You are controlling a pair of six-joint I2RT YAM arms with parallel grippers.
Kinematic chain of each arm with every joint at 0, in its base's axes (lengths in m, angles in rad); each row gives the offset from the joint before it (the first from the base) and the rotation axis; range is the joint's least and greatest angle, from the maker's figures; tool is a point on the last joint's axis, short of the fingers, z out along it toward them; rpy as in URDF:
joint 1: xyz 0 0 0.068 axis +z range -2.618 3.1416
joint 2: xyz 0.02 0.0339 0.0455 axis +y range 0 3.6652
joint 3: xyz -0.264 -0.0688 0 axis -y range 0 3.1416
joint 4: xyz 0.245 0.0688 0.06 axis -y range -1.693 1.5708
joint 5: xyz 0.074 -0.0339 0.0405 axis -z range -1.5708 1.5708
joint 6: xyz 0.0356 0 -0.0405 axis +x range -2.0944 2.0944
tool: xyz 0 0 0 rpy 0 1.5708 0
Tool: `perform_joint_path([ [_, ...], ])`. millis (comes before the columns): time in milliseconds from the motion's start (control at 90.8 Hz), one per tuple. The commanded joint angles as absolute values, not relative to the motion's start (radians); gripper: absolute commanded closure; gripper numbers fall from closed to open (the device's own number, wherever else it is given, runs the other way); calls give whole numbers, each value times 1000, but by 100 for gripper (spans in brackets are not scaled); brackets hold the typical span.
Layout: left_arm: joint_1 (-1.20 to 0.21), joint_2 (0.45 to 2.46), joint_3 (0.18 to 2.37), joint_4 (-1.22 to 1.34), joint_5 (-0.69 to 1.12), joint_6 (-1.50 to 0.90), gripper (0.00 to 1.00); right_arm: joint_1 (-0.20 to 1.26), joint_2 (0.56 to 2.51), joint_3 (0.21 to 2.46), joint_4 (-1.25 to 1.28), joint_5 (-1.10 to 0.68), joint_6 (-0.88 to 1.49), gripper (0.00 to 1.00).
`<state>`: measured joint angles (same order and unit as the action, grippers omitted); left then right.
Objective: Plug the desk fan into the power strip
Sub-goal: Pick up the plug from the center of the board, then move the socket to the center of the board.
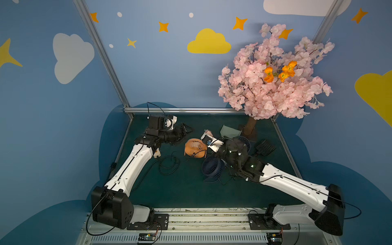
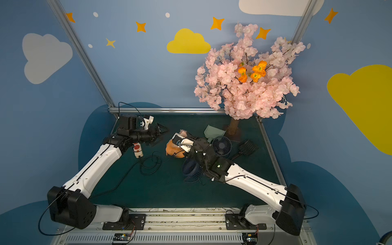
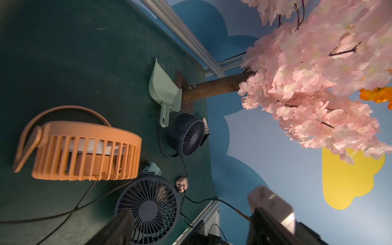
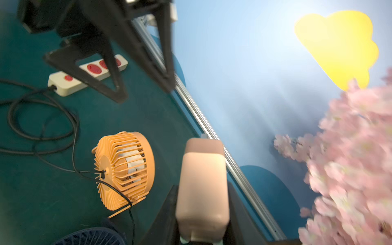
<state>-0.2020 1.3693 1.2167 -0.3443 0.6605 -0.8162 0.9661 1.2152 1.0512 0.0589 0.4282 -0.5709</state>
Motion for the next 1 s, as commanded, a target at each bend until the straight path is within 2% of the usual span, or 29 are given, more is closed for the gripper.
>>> perform_joint_path([
  [0, -177, 1335, 1188, -282, 650, -737, 6, 902, 1126, 1114, -100, 321, -372, 100],
  [253, -86, 1294, 1126, -305, 549, -568, 5, 717, 1141, 1416, -260, 166, -218, 99],
  [562, 103, 1388, 1080, -370, 440, -383, 4, 521, 1388, 1816, -377, -88, -71, 99],
  [782, 201, 1513, 1108, -378, 380, -315, 3, 507, 1544, 1948, -368, -245, -2, 98],
  [991, 249, 1659, 1161, -386, 309, -268, 0, 569, 1715, 2080, -425, -250, -29, 98],
])
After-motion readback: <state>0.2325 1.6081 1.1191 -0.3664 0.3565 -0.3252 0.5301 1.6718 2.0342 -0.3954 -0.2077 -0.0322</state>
